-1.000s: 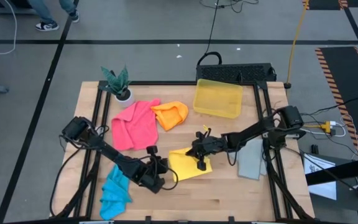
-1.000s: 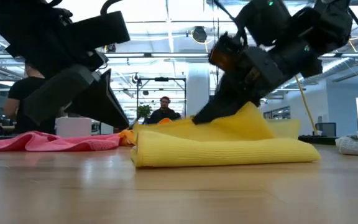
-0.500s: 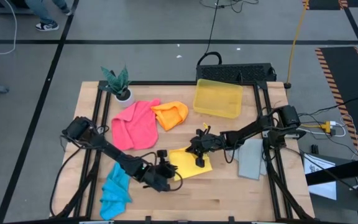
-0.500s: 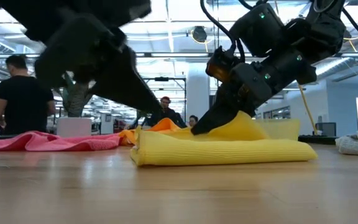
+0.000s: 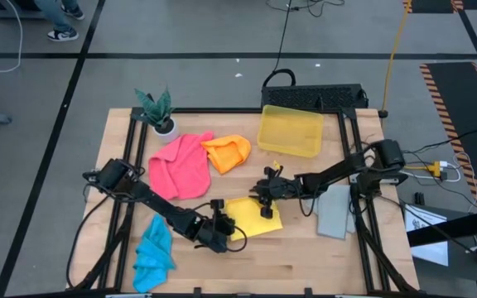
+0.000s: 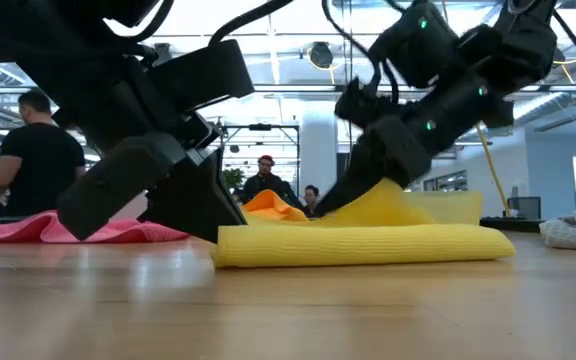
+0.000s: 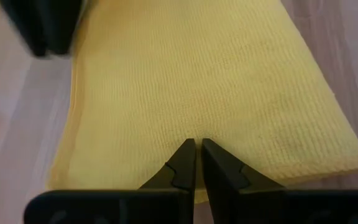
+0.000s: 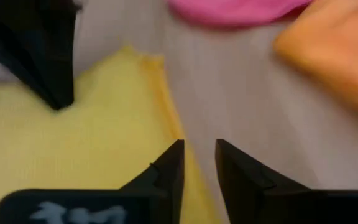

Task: Fold microfiber towels
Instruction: Fold the yellow kitchen towel

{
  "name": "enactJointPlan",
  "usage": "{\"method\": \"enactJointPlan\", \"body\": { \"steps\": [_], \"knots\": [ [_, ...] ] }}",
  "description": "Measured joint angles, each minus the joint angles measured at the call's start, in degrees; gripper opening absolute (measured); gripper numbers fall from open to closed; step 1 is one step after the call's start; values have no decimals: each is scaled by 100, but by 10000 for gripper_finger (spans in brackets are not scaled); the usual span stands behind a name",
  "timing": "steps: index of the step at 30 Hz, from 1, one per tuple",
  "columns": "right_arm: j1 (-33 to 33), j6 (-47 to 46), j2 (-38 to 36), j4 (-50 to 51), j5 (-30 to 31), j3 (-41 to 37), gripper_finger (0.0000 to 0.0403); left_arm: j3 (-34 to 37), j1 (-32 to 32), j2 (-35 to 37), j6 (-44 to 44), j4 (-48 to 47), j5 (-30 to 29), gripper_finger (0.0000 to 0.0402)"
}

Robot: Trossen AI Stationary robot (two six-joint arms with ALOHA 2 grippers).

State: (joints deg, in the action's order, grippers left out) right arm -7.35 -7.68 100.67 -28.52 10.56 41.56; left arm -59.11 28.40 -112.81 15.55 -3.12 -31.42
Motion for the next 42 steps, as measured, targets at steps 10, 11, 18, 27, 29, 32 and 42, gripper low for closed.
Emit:
{"method": "enactJointPlan", "body": {
  "steps": [10,11,18,27,29,32,42],
  "knots": [
    [-578,-279,-1269,1174,1026,4,102,0,2,0,4,-16,11,33],
    [-687,-356,-1277,1265,1022,4,96,0,1,0,4,-17,11,33],
    [-1114,-1328,-1264,1139,1222,-563,49,5,54,157,194,-48,11,33],
    [-885,-1722,-1264,-956,1339,-2059,2,4,-71,404,263,-17,-431,33],
    [-881,-1712,-1262,-1114,1347,-2144,3,64,-243,407,346,-15,-436,33],
    [-890,-1629,-1264,-1189,1514,-2122,1,134,-484,404,729,-413,-440,33],
    [-885,-1388,-1264,-1351,1173,-1797,1,136,-507,404,1637,-1447,-463,33]
  ]
}}
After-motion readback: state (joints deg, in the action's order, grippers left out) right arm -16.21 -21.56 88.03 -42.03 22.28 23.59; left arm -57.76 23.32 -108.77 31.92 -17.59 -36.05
